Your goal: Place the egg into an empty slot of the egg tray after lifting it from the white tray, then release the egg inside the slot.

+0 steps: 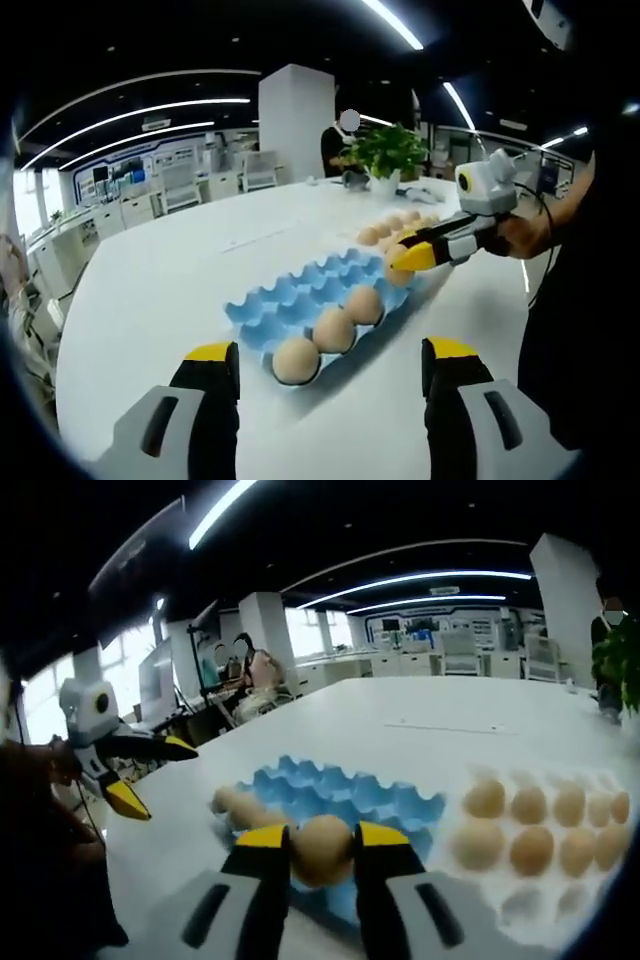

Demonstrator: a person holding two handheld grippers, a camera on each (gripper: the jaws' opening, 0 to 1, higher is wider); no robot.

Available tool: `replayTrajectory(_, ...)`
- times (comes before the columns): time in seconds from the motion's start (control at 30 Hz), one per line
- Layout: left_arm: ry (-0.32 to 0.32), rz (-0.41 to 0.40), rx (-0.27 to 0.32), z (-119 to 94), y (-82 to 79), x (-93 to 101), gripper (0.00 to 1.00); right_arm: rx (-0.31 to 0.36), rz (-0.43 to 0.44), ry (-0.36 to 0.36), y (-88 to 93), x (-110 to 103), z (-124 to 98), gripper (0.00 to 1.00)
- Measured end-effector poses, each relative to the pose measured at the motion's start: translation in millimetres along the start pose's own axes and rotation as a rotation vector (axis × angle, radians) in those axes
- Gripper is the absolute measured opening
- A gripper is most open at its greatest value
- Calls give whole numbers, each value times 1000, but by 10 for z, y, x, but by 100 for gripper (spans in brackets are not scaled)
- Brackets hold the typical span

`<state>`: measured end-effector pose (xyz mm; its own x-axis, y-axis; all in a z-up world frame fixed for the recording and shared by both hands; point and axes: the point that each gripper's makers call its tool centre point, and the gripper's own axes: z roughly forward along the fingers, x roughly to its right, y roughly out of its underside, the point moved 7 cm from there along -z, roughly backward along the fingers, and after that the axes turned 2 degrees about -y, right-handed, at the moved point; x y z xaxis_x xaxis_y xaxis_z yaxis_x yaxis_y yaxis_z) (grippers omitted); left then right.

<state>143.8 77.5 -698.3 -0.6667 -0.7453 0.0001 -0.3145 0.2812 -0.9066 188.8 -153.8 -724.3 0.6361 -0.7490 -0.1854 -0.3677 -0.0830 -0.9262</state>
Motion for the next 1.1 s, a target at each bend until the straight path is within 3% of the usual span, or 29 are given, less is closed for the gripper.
replayTrajectory(0.6,-2,-2,6,-11,-10,-9,73,-63,-48,-52,143,-46,191,24)
replayTrajectory(1.1,4,-19,16,-1,-10,-4,71,-63,-77,-55,175,-32,227,25)
